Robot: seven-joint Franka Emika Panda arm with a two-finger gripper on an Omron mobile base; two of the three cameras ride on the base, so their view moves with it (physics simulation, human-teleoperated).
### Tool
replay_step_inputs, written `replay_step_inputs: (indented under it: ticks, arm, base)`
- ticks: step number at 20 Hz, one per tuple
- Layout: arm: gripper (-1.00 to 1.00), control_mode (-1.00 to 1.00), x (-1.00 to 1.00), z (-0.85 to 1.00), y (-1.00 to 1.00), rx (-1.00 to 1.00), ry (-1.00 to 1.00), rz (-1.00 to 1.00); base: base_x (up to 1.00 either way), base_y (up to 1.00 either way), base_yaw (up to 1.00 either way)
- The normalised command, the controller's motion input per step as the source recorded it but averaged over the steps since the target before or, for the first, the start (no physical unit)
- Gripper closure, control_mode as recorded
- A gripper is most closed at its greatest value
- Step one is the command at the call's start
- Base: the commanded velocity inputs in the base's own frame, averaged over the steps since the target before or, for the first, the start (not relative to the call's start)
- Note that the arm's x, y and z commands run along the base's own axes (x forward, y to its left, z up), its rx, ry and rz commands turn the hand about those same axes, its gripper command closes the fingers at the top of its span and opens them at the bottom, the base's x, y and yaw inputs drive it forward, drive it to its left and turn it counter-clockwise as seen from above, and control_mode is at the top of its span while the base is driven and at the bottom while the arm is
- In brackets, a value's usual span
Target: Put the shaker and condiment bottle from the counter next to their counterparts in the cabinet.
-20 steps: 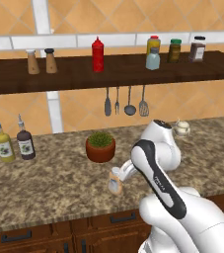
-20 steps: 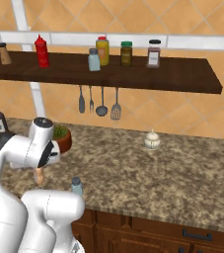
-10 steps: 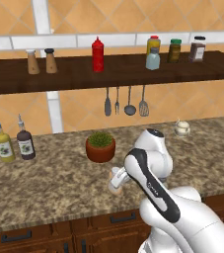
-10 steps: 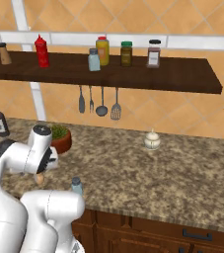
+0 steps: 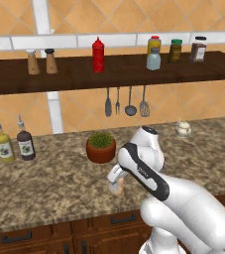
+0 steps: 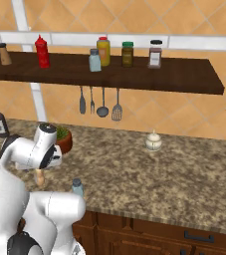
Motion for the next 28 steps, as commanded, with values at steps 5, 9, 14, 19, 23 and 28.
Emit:
replay_step_inputs:
  ticks: [5, 9, 14, 19, 23, 28]
  arm:
    - [-1.0, -1.0, 0.0, -0.42, 0.0, 0.01, 0.06, 0.0]
    - [-1.0, -1.0, 0.0, -0.15, 0.0, 0.05, 0.0, 0.0]
    - [-1.0, -1.0, 0.0, -0.06, 0.0, 0.05, 0.0, 0.0]
    - [-1.0, -1.0, 0.0, -0.22, 0.11, 0.02, 0.08, 0.0]
    - [1.0, -1.0, 0.0, -0.37, 0.44, 0.0, 0.16, 0.0]
    - [1.0, -1.0, 0.0, -0.07, -0.02, 0.02, 0.04, 0.0]
  base:
    - [0.0, 0.0, 0.0]
    - [0.0, 0.0, 0.0]
    - [0.0, 0.0, 0.0]
    - [0.0, 0.0, 0.0]
    - [0.0, 0.0, 0.0]
    - [0.0, 0.0, 0.0]
